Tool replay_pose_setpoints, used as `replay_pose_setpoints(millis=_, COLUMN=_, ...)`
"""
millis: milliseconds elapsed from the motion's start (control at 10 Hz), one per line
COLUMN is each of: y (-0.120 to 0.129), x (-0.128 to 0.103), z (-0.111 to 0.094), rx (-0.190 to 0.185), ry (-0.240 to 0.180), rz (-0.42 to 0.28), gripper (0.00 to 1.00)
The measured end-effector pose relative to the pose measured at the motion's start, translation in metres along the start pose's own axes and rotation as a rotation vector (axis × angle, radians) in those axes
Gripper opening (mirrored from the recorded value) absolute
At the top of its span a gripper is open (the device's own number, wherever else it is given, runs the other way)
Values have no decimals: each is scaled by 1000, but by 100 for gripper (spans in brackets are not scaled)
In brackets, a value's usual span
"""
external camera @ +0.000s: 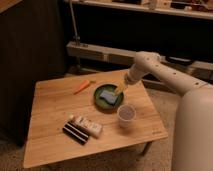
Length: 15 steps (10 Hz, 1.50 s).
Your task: Move the arm in a circular motion
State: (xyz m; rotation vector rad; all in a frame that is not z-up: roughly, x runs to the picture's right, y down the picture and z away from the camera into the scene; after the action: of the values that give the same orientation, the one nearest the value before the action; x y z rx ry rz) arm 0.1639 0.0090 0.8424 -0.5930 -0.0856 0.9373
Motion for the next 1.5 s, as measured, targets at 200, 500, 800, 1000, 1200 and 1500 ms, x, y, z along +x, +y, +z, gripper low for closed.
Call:
replay_pose_setpoints(millis=200, y=12, x=24, z=-19, rx=23, ry=-9, rz=-10, gripper=80)
replay_pose_setpoints(millis=500, y=48, x=30, z=-43, rx=48, ry=-16, rz=-99, gripper=80)
replay_pose_setpoints(millis=800, y=107, x=-9, z=-64, rx=52, ry=-45, rz=-198, gripper=80)
replay_pose_setpoints(millis=1000, y=153, x=-59, z=-57, rx=33, ry=-83, rz=-296, gripper=80)
replay_pose_setpoints(millis=1200, y=175, x=-99, z=-45, rx=8, ry=-108, rz=-368, gripper=80)
replay_pose_setpoints(millis=1500, y=181, x=-168, z=-23, rx=-34, ry=-150, rz=-430, gripper=80)
